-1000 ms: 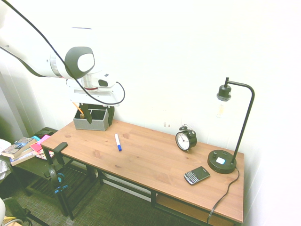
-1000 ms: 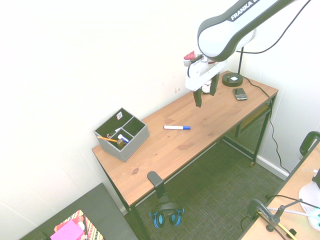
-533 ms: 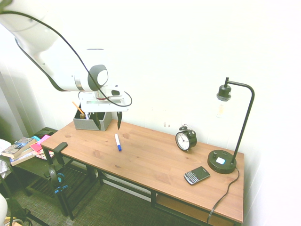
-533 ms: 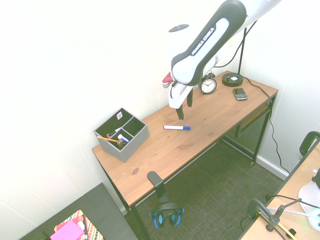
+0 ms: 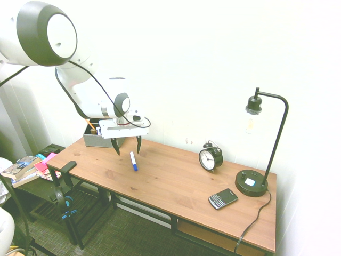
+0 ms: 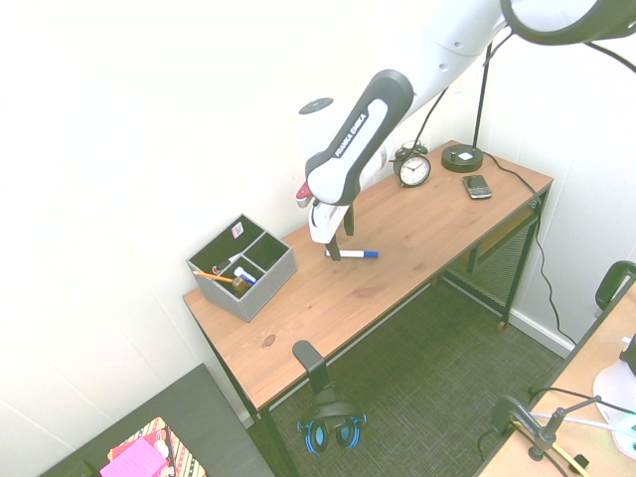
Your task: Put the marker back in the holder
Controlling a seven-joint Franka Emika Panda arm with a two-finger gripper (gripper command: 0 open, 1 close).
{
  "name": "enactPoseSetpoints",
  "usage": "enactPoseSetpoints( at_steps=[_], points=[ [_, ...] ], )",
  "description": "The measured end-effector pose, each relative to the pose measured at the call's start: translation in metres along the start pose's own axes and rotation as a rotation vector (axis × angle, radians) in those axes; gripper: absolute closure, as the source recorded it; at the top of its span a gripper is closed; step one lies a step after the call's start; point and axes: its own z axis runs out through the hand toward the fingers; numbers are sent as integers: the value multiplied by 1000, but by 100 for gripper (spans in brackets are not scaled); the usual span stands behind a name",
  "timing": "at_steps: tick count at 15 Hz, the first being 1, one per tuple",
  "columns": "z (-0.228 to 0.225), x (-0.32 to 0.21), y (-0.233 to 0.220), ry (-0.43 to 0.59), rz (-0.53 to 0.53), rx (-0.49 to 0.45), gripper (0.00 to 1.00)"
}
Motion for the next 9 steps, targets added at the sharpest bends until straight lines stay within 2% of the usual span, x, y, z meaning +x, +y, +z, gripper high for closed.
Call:
enactPoseSetpoints(
  at_steps=[3,9],
  points=[
    [17,4,-10,-14,-8,2,100],
    [24,18,-28,9,-26,7,100]
  ],
)
